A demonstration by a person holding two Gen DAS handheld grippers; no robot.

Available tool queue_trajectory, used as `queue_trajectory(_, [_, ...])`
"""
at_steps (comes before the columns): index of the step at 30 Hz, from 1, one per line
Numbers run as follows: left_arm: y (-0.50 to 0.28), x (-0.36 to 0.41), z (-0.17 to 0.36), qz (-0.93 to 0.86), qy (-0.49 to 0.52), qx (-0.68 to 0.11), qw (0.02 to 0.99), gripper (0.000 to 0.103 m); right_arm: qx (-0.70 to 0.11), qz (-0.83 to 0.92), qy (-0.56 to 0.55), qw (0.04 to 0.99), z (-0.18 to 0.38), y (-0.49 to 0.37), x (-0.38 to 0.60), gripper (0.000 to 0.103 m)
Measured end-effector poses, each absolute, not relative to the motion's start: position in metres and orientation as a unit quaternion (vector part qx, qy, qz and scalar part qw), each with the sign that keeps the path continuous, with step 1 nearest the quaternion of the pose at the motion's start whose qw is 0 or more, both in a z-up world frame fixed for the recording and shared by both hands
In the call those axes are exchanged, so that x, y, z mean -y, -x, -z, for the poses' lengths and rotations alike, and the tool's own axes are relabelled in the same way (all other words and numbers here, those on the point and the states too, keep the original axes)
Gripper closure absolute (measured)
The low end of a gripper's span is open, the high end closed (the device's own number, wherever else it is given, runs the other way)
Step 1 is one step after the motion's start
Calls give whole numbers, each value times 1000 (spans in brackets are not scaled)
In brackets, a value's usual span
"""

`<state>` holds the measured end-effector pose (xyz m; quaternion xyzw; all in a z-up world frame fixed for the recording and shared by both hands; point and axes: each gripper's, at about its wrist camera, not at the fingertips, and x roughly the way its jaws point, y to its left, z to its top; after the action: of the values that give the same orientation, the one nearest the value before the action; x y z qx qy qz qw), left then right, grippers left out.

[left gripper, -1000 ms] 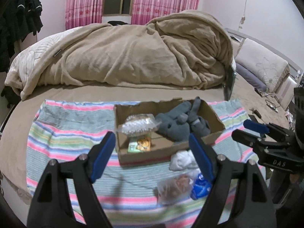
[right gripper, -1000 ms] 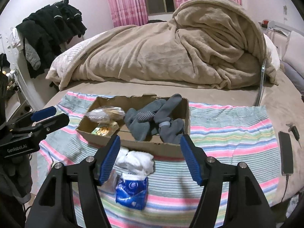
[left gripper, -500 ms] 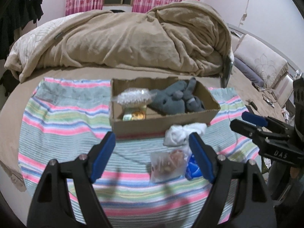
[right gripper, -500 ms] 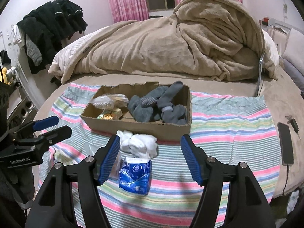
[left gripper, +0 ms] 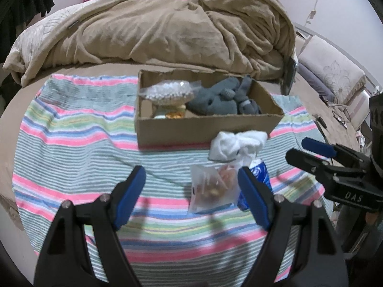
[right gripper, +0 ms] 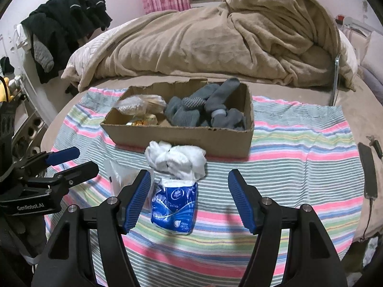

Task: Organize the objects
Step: 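Move both grippers toward the snack bag and blue packet, then grasp the snack bag with the left gripper while the right gripper grasps the blue packet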

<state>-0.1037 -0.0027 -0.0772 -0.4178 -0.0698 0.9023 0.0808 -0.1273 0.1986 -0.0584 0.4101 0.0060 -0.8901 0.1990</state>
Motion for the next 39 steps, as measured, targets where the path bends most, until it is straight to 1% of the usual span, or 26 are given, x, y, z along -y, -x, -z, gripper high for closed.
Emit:
queue_trajectory(19, [119,-3,115,-884,454,73,85,22,-11,872,-442,208,91,141,-188,33])
queue_trajectory(28, [122,-2,117,-885,447,82,99,22,-10,860,-460,221,107,147,-181,33])
queue_trajectory(39, [128,-16,135,-870,470,86,124,22,3,838,-496,229,128,156,-182,33])
